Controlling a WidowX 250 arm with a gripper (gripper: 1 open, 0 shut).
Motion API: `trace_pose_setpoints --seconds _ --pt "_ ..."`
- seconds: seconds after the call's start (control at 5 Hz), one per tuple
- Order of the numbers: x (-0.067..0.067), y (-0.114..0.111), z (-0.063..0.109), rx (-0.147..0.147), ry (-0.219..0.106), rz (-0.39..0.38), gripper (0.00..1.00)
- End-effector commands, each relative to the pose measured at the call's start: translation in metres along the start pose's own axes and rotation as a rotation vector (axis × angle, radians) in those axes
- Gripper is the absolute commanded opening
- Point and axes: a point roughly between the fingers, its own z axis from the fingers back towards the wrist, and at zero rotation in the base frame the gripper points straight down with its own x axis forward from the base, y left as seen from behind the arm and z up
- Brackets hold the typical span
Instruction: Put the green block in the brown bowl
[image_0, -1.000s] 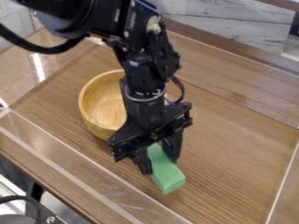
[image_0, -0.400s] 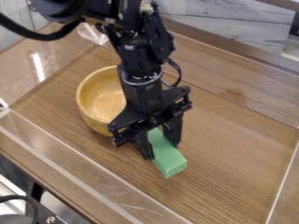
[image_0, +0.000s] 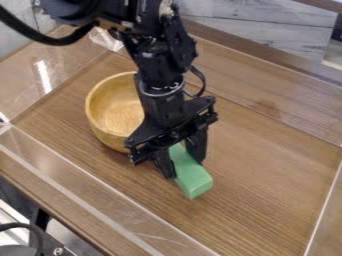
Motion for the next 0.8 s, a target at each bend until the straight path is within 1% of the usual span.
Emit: trace_pose_setpoints --seconds 0.0,0.4,0.6 --pt "0.009 -0.009 0.013 -0.046 -0.013 0.004 0.00" --pt "0.018 -0.008 0.028 -0.071 0.014 0.022 0.00" --pt "0.023 -0.004 0.034 -0.087 0.021 0.036 0.00"
